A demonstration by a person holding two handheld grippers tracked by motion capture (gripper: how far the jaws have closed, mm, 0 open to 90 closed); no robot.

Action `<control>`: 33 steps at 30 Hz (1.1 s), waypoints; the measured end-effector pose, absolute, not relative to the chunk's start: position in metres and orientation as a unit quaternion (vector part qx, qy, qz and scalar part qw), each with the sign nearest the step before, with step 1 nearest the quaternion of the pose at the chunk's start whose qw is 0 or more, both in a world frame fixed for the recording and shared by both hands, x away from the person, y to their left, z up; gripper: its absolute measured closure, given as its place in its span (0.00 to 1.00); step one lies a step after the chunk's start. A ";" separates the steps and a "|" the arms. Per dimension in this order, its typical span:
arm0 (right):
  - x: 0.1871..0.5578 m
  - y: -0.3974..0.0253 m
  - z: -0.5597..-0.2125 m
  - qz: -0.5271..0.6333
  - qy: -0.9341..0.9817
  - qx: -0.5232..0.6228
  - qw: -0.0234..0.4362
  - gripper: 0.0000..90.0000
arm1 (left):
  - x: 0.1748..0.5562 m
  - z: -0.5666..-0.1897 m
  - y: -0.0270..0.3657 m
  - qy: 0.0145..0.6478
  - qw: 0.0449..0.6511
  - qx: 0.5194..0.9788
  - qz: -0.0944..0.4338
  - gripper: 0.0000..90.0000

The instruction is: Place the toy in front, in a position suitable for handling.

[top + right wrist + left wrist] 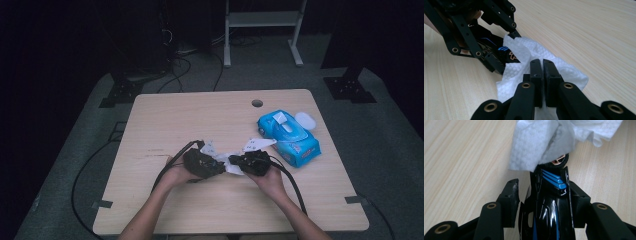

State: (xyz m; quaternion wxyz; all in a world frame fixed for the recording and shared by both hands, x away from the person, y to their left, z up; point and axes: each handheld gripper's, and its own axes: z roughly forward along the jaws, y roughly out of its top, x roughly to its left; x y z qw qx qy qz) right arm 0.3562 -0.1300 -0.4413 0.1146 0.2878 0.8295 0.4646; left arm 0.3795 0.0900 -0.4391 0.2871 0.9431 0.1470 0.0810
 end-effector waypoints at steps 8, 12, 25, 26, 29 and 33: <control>0.354 -0.130 -0.441 0.464 0.830 0.287 0.115 0.96 | 0.380 -0.436 0.071 0.120 0.240 0.958 0.097 0.64; 0.353 -0.131 -0.441 0.466 0.829 0.287 0.116 0.96 | 0.380 -0.435 0.067 0.115 0.232 0.961 0.100 0.69; 0.354 -0.147 -0.425 0.517 0.797 0.295 0.099 0.96 | 0.369 -0.421 0.087 0.111 0.334 0.927 0.125 0.70; 0.354 -0.147 -0.423 0.520 0.796 0.294 0.096 0.96 | 0.368 -0.420 0.089 0.112 0.342 0.925 0.124 0.70; 0.353 -0.145 -0.417 0.526 0.795 0.286 0.098 0.96 | 0.366 -0.418 0.094 0.119 0.362 0.917 0.119 0.70; 0.352 -0.143 -0.409 0.530 0.795 0.277 0.099 0.96 | 0.362 -0.414 0.101 0.122 0.391 0.904 0.122 0.71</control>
